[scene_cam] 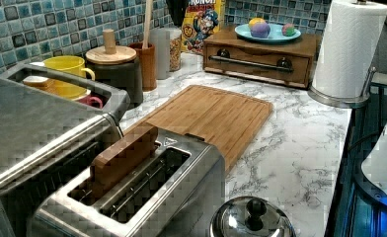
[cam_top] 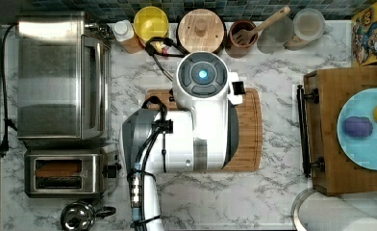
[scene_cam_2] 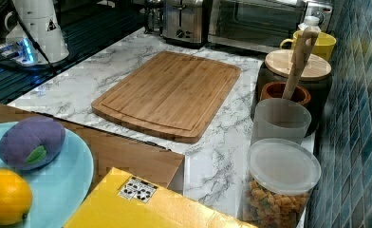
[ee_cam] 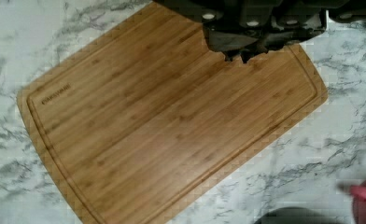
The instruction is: Turn on the toaster.
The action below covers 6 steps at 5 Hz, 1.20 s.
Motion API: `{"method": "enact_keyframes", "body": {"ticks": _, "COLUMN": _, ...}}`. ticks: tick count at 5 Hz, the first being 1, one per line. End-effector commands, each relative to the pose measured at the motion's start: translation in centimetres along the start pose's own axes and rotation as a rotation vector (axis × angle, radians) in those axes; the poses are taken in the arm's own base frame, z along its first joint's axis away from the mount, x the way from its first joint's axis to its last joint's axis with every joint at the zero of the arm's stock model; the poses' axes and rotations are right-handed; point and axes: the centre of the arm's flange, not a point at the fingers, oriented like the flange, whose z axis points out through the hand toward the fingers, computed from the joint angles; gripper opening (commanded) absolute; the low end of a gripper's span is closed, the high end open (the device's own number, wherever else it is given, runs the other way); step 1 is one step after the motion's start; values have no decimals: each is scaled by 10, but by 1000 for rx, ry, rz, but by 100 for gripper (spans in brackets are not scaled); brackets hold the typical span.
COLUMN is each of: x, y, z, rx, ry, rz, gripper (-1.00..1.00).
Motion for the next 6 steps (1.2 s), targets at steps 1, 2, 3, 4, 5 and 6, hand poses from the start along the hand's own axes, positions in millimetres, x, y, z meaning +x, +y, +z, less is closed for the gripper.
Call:
{"method": "enact_keyframes", "body": {"ticks": 1, "x": -105, "y": -46, "z": -3, "rx": 63, "ry": 5, "rz": -305, "gripper": -100}}
{"method": "enact_keyframes", "body": {"ticks": 2, "x": -124, "y": -60, "z": 28, "rx": 53, "ry": -66, "rz": -373, "gripper": -100}}
{"method": "enact_keyframes", "body": {"ticks": 3, "x": -142, "y": -70, "z": 54, "rx": 30, "ry": -126, "rz": -418, "gripper": -100}}
{"method": "enact_keyframes", "body": {"ticks": 4, "x": -171, "y": -69, "z": 71, "rx": 33, "ry": -132, "rz": -470, "gripper": -100}}
{"method": "enact_keyframes", "body": {"ticks": 5, "x": -194, "y": -67, "z": 73, "rx": 51, "ry": -144, "rz": -515, "gripper": -100}}
{"method": "enact_keyframes", "body": {"ticks": 6, "x": -216, "y": -68, "z": 75, "rx": 60, "ry": -127, "rz": -587, "gripper": -100}}
